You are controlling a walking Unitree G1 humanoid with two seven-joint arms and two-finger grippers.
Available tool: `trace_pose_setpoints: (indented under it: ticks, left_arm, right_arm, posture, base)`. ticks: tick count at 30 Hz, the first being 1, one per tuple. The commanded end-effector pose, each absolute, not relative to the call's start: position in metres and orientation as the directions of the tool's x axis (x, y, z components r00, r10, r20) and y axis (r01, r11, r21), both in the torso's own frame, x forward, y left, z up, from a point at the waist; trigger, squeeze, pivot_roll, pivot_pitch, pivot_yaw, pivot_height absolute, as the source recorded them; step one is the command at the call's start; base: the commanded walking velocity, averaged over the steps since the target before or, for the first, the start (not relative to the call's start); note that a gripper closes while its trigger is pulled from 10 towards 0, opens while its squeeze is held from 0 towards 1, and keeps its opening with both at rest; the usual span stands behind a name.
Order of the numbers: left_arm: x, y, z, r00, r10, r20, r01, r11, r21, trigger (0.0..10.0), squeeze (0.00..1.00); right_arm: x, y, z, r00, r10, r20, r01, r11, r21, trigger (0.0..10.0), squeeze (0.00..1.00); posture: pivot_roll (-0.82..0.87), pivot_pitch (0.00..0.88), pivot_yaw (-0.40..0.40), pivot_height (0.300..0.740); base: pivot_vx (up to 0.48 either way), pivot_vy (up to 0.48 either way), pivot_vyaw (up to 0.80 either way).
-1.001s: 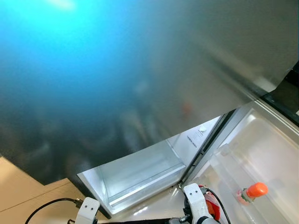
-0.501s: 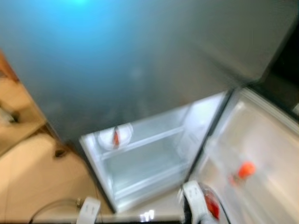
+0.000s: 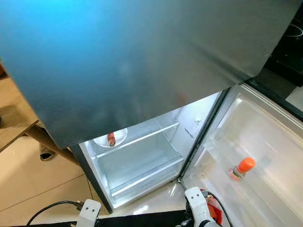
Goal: Restocking fridge
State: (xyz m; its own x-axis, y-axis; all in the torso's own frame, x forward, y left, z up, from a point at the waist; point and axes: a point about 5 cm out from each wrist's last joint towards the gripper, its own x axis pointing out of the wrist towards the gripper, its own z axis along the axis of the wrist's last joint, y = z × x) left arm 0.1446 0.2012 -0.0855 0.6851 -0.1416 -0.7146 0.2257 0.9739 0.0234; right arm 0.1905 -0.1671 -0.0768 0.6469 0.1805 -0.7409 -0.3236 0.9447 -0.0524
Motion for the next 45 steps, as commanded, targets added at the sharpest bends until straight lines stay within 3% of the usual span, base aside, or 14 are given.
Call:
trace_pose_setpoints:
  ticks: [1, 14, 23, 36, 45]
  left_arm:
    - [0.131, 0.204, -0.092, 0.653, -0.098, -0.751, 0.174, 0.985, 0.023, 10.0, 0.0]
    - [0.138, 0.205, -0.089, 0.653, -0.124, -0.747, 0.242, 0.969, 0.051, 10.0, 0.0]
    - [0.14, 0.206, -0.088, 0.656, -0.119, -0.745, 0.229, 0.972, 0.045, 10.0, 0.0]
    - [0.141, 0.209, -0.088, 0.655, -0.106, -0.748, 0.201, 0.979, 0.038, 10.0, 0.0]
    - [0.14, 0.213, -0.088, 0.664, -0.072, -0.744, 0.154, 0.987, 0.042, 10.0, 0.0]
  right_arm:
    - [0.193, -0.166, -0.075, 0.659, 0.178, -0.731, -0.32, 0.945, -0.058, 10.0, 0.0]
    - [0.209, -0.149, -0.066, 0.693, 0.236, -0.682, -0.362, 0.931, -0.045, 10.0, 0.0]
    - [0.205, -0.153, -0.069, 0.687, 0.224, -0.691, -0.354, 0.934, -0.05, 10.0, 0.0]
    - [0.199, -0.156, -0.072, 0.678, 0.211, -0.704, -0.342, 0.938, -0.048, 10.0, 0.0]
    - [0.199, -0.153, -0.072, 0.678, 0.214, -0.703, -0.349, 0.936, -0.052, 10.0, 0.0]
  posture:
    - [-0.09, 0.117, -0.017, 0.74]
    - [-0.09, 0.114, -0.01, 0.74]
    - [-0.09, 0.112, -0.008, 0.74]
    - [-0.08, 0.113, -0.003, 0.74]
    - [-0.08, 0.114, 0.005, 0.74]
  base:
    - [0.0, 0.0, 0.0]
    - [0.0, 0.0, 0.5]
    - [0.0, 0.0, 0.77]
    - [0.0, 0.0, 0.0]
    - [0.0, 0.0, 0.8]
